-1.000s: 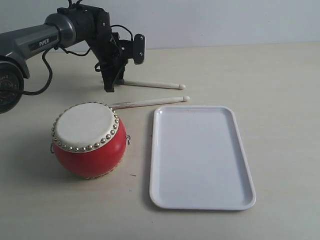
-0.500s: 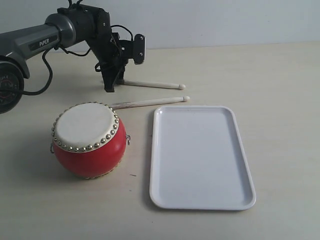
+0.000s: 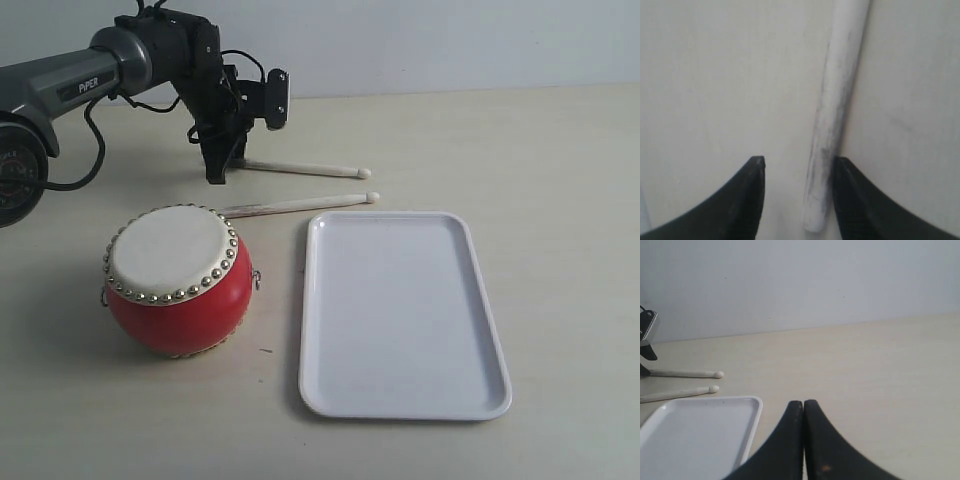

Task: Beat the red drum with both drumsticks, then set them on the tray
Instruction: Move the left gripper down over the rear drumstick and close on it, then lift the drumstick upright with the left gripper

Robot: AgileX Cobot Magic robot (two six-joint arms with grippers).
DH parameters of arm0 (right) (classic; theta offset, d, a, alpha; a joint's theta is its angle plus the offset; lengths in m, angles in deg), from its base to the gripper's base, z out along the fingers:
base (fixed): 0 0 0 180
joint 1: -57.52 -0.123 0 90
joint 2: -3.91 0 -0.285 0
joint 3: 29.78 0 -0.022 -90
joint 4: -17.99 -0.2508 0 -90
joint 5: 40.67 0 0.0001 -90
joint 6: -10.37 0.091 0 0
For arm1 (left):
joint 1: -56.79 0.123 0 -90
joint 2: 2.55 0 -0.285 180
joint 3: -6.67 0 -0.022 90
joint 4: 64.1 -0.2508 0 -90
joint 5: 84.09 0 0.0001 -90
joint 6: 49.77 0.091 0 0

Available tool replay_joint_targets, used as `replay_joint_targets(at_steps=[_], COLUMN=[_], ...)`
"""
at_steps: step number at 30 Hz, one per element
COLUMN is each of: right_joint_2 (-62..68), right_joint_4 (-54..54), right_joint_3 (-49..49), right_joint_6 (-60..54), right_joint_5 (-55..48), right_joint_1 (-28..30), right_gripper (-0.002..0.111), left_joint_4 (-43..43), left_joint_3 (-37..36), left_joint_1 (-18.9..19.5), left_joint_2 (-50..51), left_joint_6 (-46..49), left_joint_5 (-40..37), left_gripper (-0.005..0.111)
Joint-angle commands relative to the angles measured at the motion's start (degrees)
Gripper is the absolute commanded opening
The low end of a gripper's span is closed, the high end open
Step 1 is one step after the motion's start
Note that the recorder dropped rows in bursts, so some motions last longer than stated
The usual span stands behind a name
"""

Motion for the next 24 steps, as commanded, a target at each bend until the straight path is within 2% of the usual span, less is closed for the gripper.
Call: replay_joint_targets(at_steps=[1, 14, 19, 21, 24], right_joint_2=[-0.28, -0.28, -0.28, -0.28, -0.28], right_joint_4=[0.11, 0.11, 0.11, 0.11, 0.11], right_joint_3=[0.30, 0.30, 0.30, 0.30, 0.30], right_joint_6=[-0.09, -0.09, -0.09, -0.09, -0.09], right_joint_5=[0.27, 0.27, 0.27, 0.27, 0.27], right_joint_1=[0.20, 0.20, 0.20, 0.20, 0.20], right_gripper=[0.000, 0.000, 0.000, 0.000, 0.000], left_joint_4=[-0.05, -2.01, -2.01, -2.12, -2.12], left_joint_3=[0.11, 0.11, 0.11, 0.11, 0.11], left_joint_1=[0.10, 0.10, -0.01, -0.01, -0.01], left_joint_2=[-0.25, 3.35, 3.71, 3.71, 3.71], left_joint_6=[-0.46, 0.21, 1.51, 1.64, 3.41], left_joint_5=[-0.61, -1.06, -1.42, -1.90, -3.88], left_gripper=[0.043, 0.041, 0.020, 0.002, 0.000])
